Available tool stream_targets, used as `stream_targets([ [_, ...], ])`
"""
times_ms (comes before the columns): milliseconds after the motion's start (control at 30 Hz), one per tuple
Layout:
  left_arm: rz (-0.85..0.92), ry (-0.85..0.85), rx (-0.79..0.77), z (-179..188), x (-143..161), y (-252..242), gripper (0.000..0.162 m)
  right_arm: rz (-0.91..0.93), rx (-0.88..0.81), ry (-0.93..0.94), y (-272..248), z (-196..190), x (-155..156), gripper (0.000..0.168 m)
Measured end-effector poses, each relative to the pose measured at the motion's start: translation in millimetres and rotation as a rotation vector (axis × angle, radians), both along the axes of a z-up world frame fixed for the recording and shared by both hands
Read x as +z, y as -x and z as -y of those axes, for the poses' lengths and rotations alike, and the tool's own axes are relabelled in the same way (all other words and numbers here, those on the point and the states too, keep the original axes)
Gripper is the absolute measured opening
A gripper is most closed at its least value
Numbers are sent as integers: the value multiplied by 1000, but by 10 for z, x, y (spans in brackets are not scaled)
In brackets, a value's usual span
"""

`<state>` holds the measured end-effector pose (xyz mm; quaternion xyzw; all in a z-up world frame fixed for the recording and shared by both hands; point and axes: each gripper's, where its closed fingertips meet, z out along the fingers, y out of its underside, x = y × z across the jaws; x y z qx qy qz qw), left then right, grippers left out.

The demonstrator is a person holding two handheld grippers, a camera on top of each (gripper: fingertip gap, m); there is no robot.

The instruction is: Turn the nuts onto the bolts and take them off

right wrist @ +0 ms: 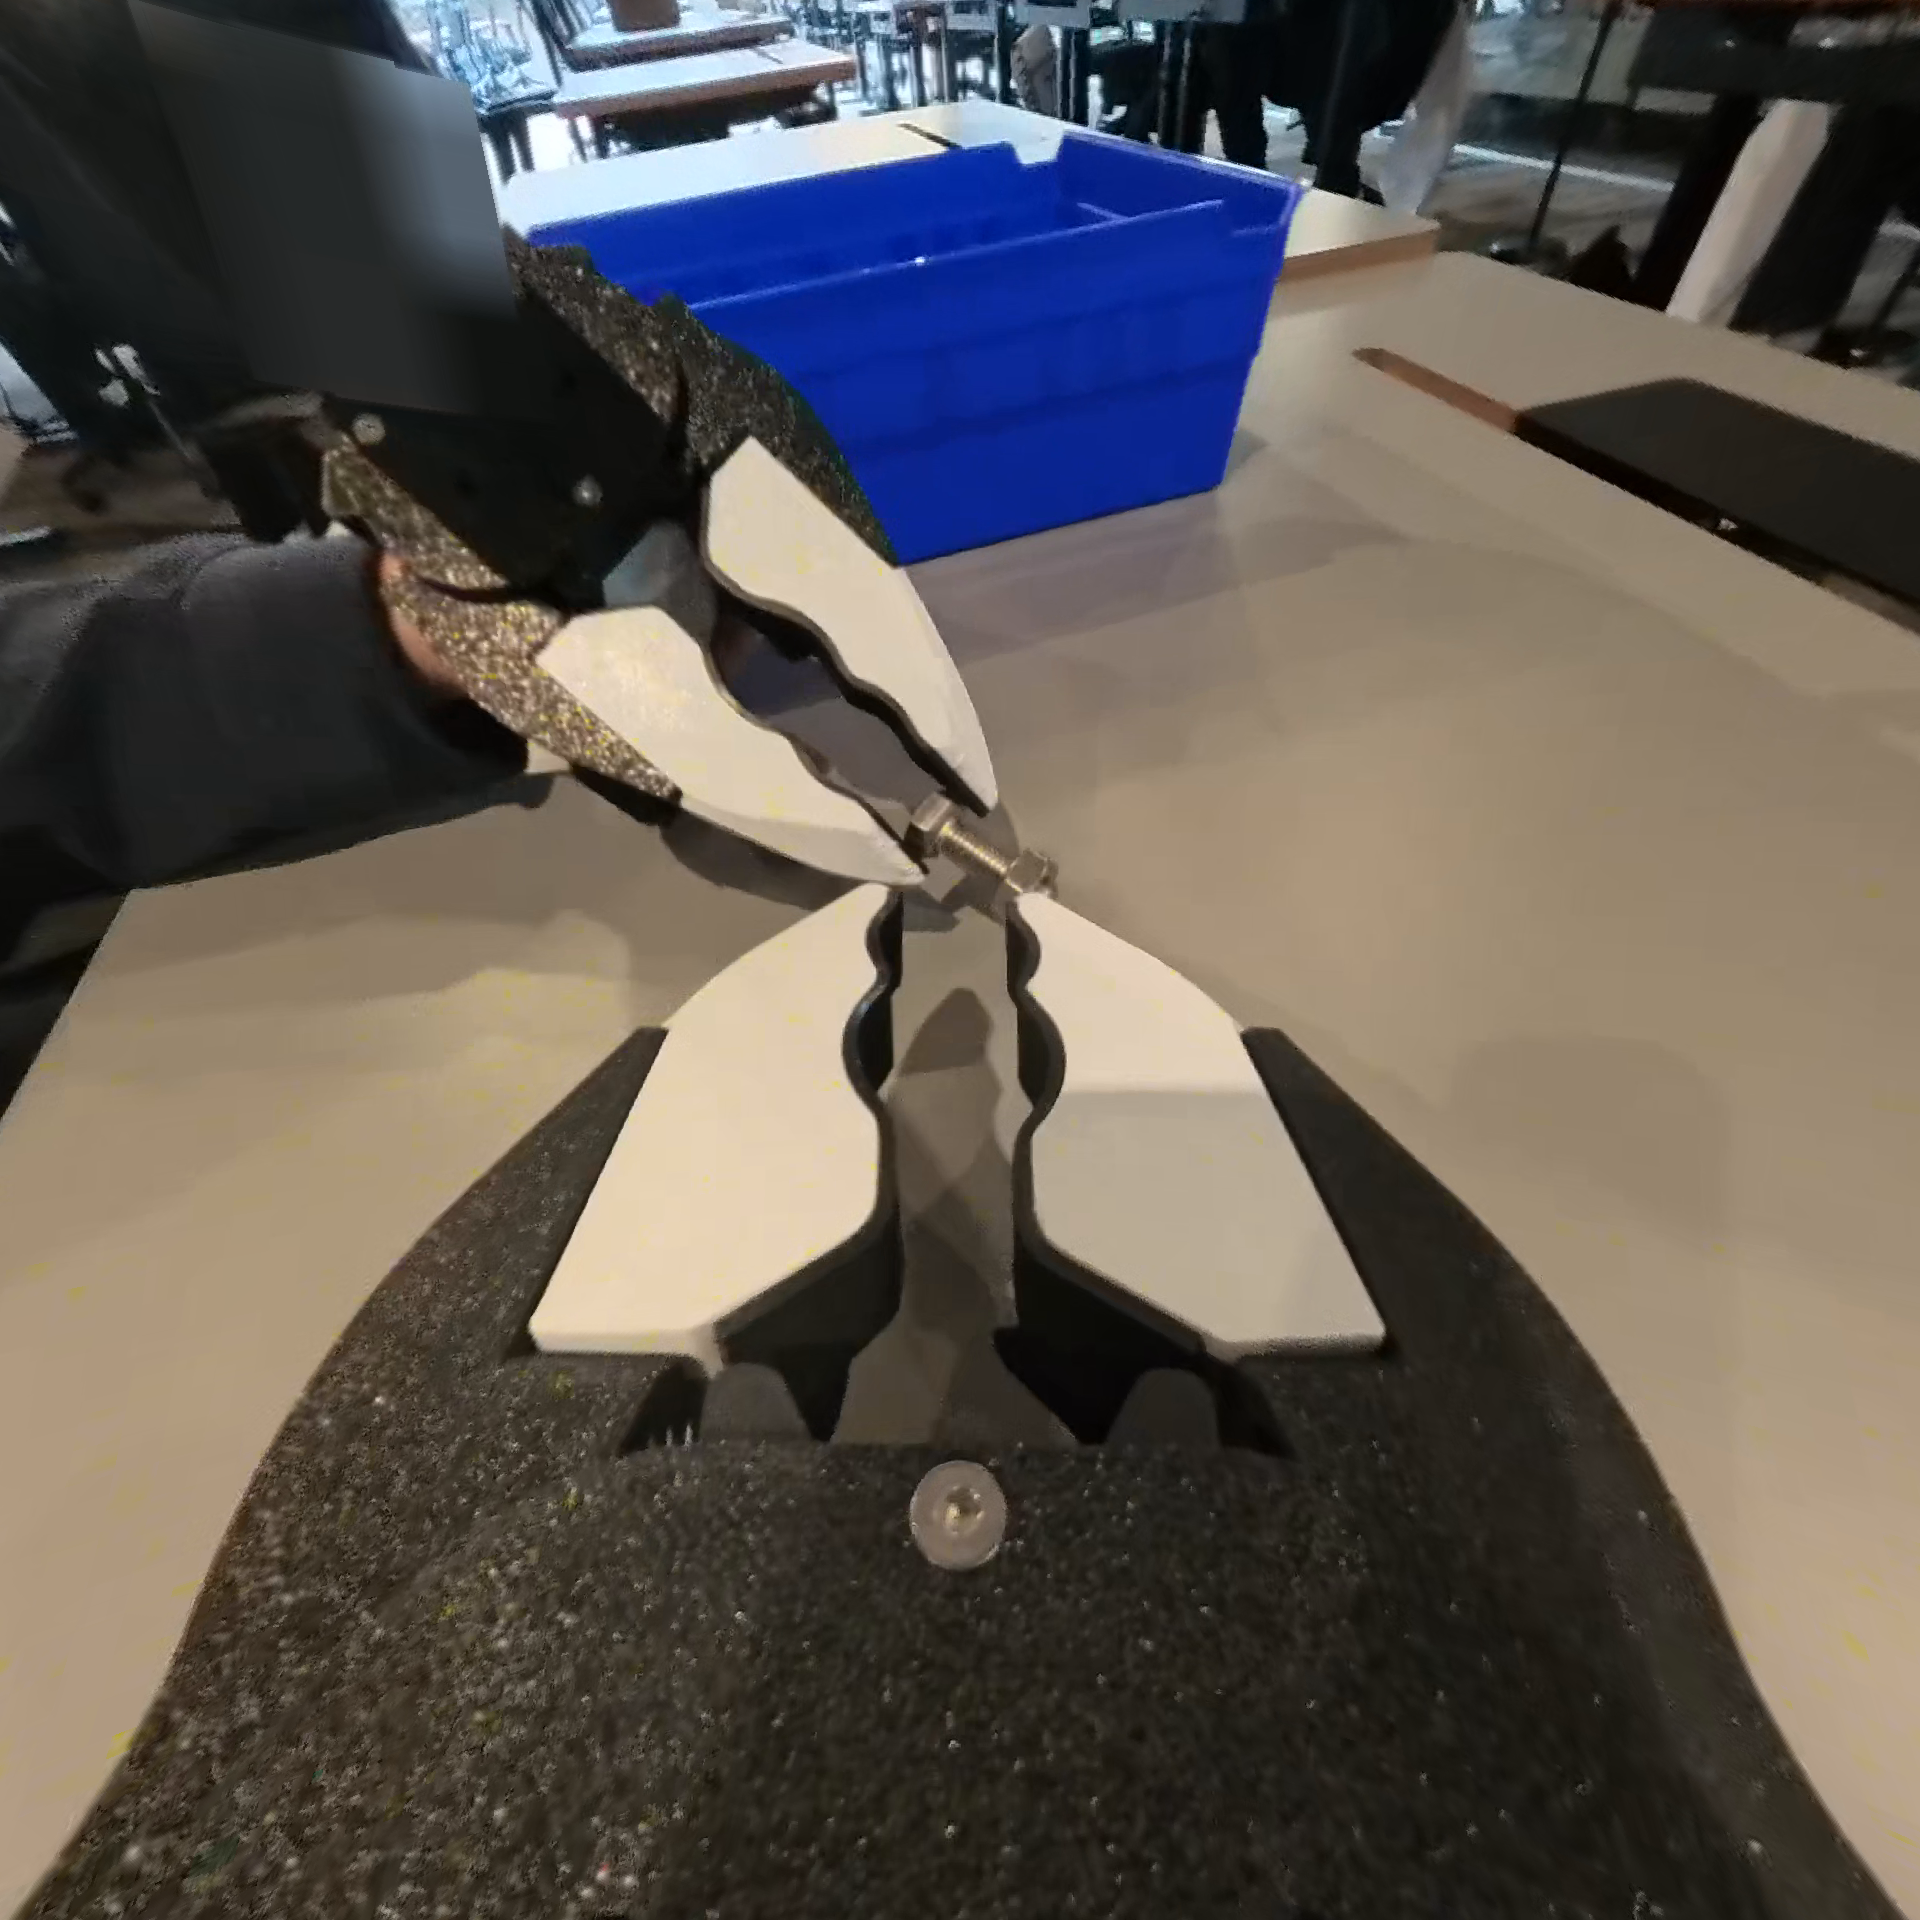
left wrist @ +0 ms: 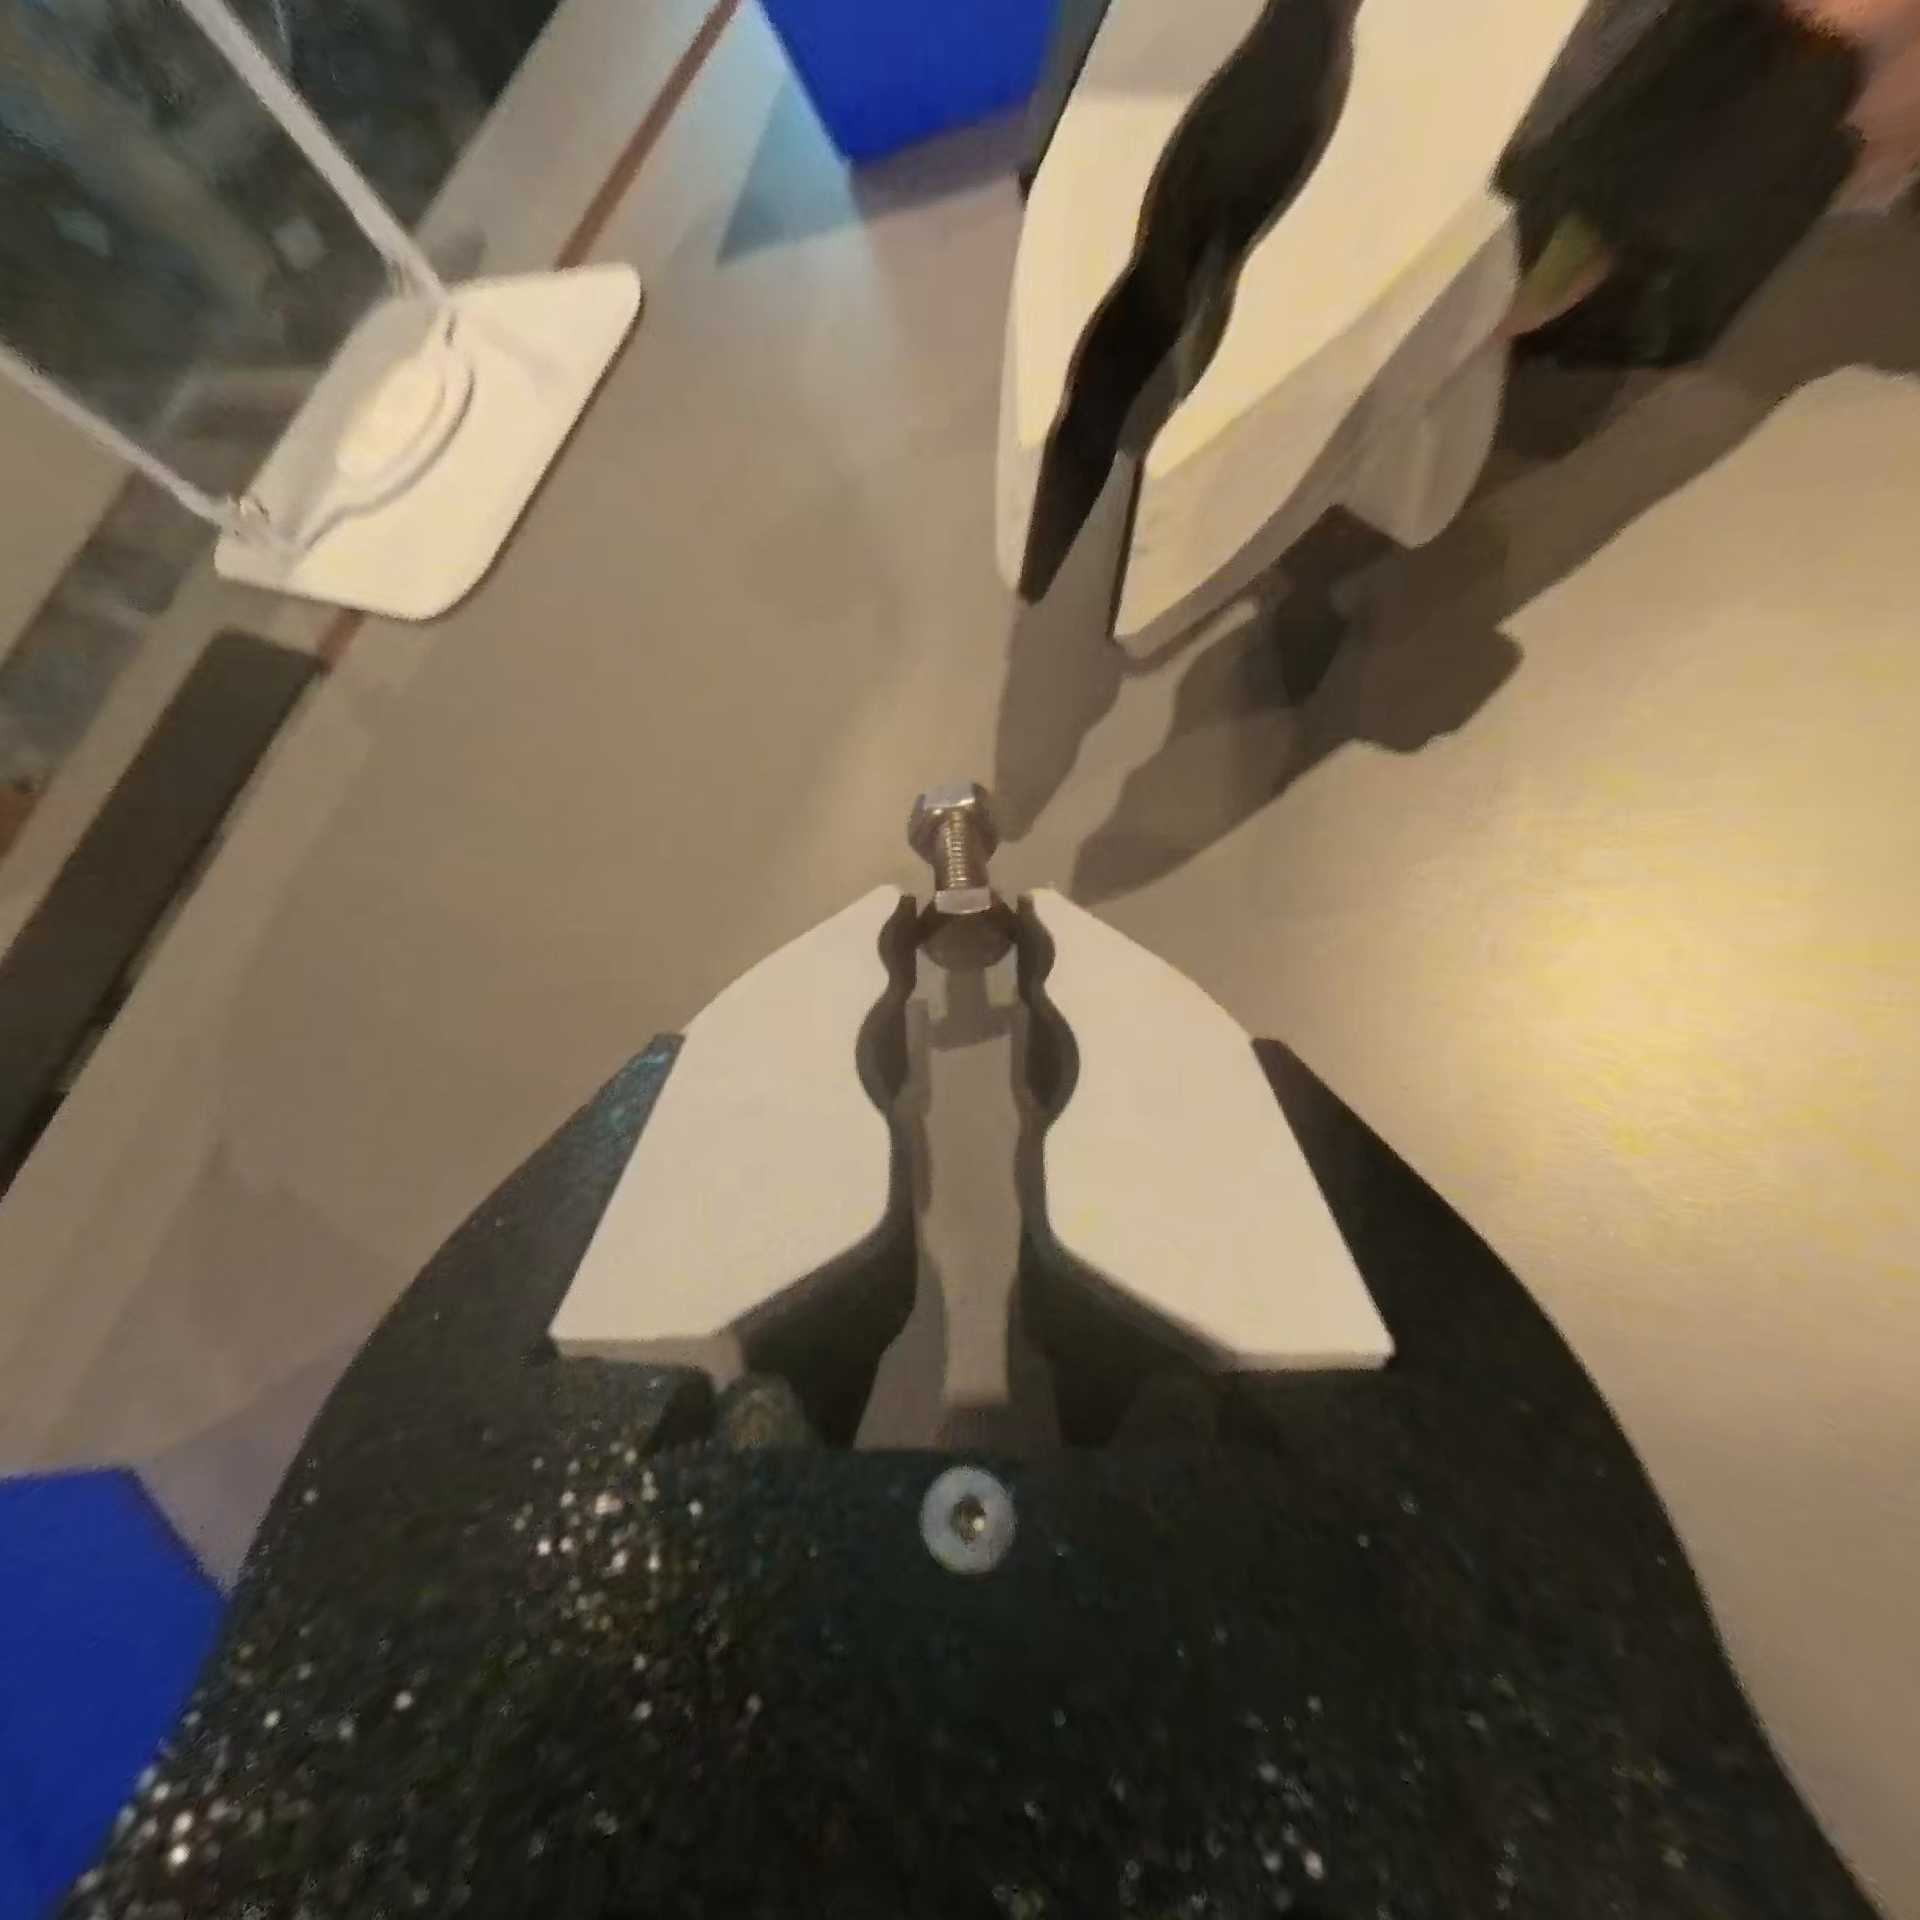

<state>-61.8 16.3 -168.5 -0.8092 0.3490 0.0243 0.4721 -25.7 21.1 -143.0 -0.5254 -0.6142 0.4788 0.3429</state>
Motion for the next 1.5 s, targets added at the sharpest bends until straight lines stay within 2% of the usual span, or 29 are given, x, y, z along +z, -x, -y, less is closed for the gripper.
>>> stream_targets([
  [167, 73, -112, -72, 53, 172, -67, 18, -110, -22, -65, -12, 20, 129, 17],
  [333, 59, -161, -138, 85, 159, -146, 18, -217, -92, -132, -67, -26, 252, 14],
  [433, 112, -182, -222, 147, 190, -262, 18, -236, -101, -141, -93, -32, 276, 13],
  [633, 204, -138, -292, 207, 137, -347, 18, -162, 44, -107, -165, 195, 176, 14],
  [867, 114, -104, -330, 231, 5, -420, 18, -77, 123, -147, -159, 315, 43, 16],
  [1000, 118, -91, -358, 263, -4, -444, 18, -24, 204, -92, -230, 391, -9, 19],
  [1300, 151, -49, -461, 386, -6, -513, 17, -84, 226, -74, -273, 406, 71, 27],
  [1500, 219, -70, -460, 389, 82, -488, 17, -19, 242, -102, -246, 440, -24, 31],
])
